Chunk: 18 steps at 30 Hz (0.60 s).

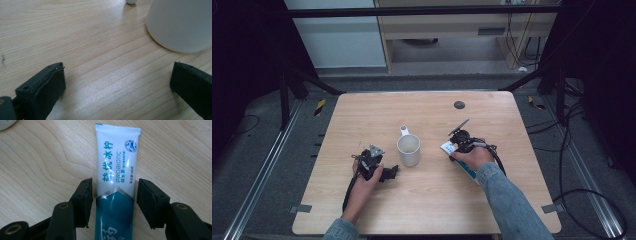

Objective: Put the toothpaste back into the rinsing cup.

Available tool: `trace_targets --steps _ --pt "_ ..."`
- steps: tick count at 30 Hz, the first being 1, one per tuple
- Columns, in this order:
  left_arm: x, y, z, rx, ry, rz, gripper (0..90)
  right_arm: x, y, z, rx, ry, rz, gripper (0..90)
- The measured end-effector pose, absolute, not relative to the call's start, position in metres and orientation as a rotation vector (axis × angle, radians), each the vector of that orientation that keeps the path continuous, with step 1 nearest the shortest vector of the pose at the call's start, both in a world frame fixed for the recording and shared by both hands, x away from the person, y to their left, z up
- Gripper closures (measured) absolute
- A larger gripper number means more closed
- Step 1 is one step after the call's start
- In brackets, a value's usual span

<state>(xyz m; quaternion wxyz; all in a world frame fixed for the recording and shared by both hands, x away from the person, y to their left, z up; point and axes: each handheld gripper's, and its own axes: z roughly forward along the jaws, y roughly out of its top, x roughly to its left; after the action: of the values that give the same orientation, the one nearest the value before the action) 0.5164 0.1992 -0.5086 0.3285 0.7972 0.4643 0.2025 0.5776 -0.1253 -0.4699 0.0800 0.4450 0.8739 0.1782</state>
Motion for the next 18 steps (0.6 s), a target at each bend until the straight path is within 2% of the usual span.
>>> trace_targets --steps 18 --pt "0.5164 0.1992 -0.5086 2.086 1.215 0.53 0.0 0.5776 -0.1265 -0.4713 1.327 2.629 0.516 49.8"
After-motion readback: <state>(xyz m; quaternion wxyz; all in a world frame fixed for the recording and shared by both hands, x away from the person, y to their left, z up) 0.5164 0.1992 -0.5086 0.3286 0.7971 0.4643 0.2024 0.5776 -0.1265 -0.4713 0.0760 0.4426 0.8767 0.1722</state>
